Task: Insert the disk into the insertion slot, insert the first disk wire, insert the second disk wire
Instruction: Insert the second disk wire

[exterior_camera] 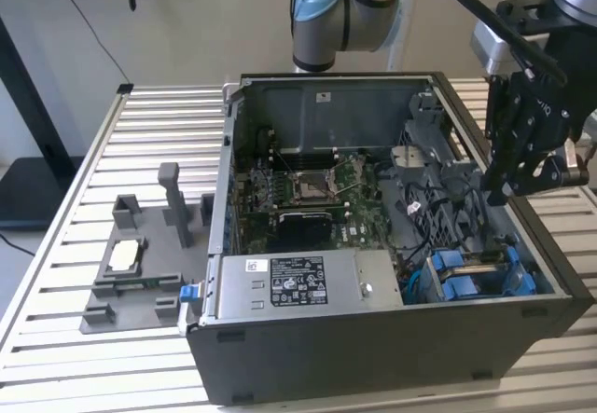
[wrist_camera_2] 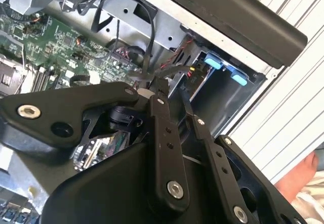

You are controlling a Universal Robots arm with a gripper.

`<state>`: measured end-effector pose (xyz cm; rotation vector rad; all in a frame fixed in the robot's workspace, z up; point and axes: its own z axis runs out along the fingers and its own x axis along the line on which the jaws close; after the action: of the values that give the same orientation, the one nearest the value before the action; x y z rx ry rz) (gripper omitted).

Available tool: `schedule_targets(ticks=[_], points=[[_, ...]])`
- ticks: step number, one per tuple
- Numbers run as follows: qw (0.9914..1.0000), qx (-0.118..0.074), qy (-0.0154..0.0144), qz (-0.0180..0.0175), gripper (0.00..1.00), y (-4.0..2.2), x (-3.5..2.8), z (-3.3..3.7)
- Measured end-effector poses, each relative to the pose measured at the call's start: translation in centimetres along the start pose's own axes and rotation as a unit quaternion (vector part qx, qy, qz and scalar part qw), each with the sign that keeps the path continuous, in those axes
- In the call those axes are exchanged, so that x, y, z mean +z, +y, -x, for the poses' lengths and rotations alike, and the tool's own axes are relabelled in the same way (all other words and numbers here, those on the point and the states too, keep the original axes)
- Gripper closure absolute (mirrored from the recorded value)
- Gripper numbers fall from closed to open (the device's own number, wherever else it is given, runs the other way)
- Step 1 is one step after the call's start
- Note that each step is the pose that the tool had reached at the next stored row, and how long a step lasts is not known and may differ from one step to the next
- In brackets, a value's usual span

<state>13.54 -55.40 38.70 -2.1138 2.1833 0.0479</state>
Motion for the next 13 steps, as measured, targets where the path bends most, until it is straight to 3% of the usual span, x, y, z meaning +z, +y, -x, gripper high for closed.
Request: schedule_targets(ticks=[13], points=[[0.99999, -0.004, 0.0015, 0.0002, 0.73, 2.39, -0.12, 0.28]])
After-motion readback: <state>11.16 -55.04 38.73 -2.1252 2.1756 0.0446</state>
